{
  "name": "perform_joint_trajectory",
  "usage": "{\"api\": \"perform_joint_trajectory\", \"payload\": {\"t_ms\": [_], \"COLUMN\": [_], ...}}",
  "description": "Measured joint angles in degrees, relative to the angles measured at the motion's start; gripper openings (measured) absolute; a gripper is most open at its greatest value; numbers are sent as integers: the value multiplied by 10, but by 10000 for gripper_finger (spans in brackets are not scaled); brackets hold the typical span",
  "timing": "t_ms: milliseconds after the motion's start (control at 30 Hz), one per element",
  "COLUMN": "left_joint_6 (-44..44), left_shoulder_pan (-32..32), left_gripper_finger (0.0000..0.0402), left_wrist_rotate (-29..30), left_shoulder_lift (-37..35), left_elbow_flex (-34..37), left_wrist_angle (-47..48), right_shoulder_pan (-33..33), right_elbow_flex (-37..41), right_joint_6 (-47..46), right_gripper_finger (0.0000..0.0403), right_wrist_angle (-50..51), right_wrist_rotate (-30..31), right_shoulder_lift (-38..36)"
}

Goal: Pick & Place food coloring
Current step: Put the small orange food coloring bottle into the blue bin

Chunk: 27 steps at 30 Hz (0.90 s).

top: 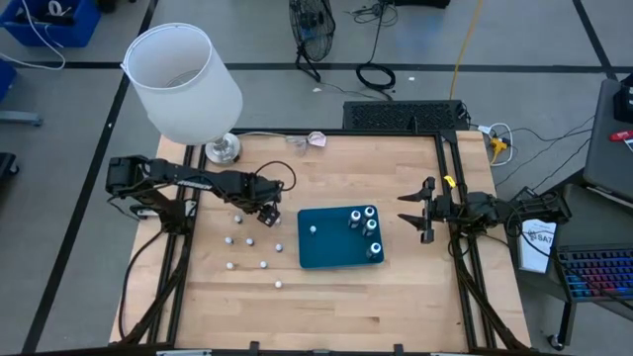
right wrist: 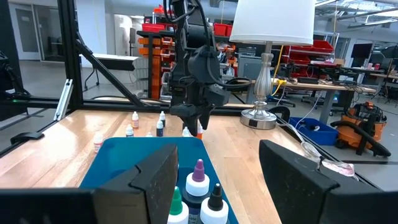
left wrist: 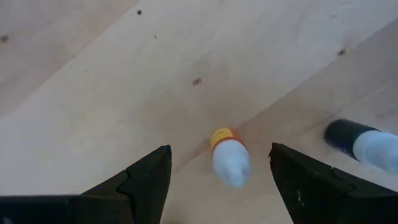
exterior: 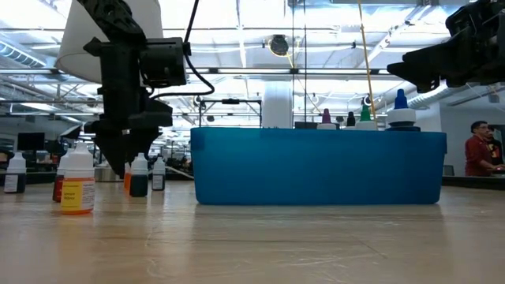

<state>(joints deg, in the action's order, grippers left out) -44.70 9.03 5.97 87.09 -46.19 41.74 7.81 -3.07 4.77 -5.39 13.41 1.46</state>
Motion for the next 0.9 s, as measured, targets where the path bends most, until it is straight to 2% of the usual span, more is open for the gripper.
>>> {"api": "perform_joint_trajectory", "payload": {"t_ms": [433, 900], "left_joint_6": [1, 9], "left_shoulder_pan": [0, 0], "left_gripper_finger": [263, 100], "left_wrist_rotate": [0, -4], "left_shoulder_lift": [0, 0], "left_elbow_flex": [0, 0], "left_wrist_angle": [0, -13], "right_shoulder_pan": [0, 0], "right_elbow_flex": [0, 0], "right_joint_6": [0, 0], "right_gripper_finger": [212, 213], "right_wrist_angle": [0, 0], "right_wrist_rotate": [0, 0], "right_shoulder_lift": [0, 0]}}
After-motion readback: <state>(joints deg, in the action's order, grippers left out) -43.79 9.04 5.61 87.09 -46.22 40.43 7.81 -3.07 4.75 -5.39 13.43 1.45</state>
